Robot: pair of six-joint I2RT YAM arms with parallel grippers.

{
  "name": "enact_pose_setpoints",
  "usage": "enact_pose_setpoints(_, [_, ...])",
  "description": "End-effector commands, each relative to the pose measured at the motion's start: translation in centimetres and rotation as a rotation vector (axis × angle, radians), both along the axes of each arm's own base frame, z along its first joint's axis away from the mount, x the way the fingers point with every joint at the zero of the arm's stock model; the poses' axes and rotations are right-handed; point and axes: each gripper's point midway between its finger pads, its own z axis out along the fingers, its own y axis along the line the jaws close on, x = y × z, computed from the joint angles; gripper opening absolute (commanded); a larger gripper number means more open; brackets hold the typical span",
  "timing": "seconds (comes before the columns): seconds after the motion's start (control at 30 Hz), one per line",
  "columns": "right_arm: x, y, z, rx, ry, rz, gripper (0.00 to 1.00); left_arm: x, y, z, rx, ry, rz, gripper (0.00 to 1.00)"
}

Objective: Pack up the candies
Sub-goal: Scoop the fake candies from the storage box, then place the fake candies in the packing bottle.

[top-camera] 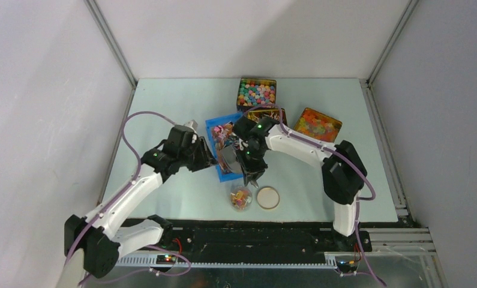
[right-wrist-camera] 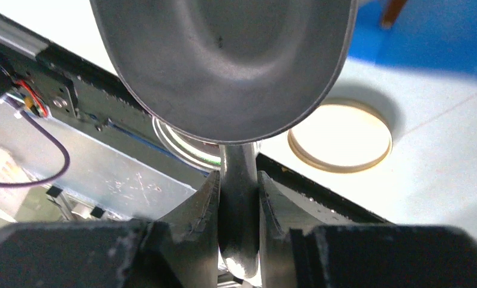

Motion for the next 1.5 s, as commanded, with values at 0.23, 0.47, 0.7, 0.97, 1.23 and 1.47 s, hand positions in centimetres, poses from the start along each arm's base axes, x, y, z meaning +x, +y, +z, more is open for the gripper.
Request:
enact_pose_setpoints(0.23, [-5.0, -4.1, 5.0, -0.04, -0.078, 0.099, 0.0, -1.2, 0.0, 3.5, -0.085, -0.177, -0.042, 0.65])
enact_pose_setpoints(0.47, [-8.3, -6.9, 6.7, -0.07, -0.09, 0.118, 0.0, -1.9, -0.2, 4.3, -0.167, -0.245, -0.043, 0.8])
enact_pose_setpoints(0.7, [-11.4, -8.9, 7.9, -0.096, -0.066, 0.132, 0.0, -2.3, 0.0, 4.4, -0.185, -0.267, -0.033, 0.91])
enact_pose_setpoints(0.97, [-14.7, -9.8, 8.1, -0.128, -0.024, 0.179, 0.0, -2.6, 0.1, 3.9, -0.191, -0.263, -0.03, 0.97])
enact_pose_setpoints(1.23, [-16.8, -10.1, 7.7, -0.168, 0.044, 0.236, 0.0, -2.8, 0.1, 3.3, -0.196, -0.255, -0.026, 0.99])
enact_pose_setpoints(1.47, [-17.1, -10.2, 6.6, -0.227, 0.099, 0.282, 0.0, -2.9, 0.0, 3.0, -0.206, -0.248, -0.029, 1.0])
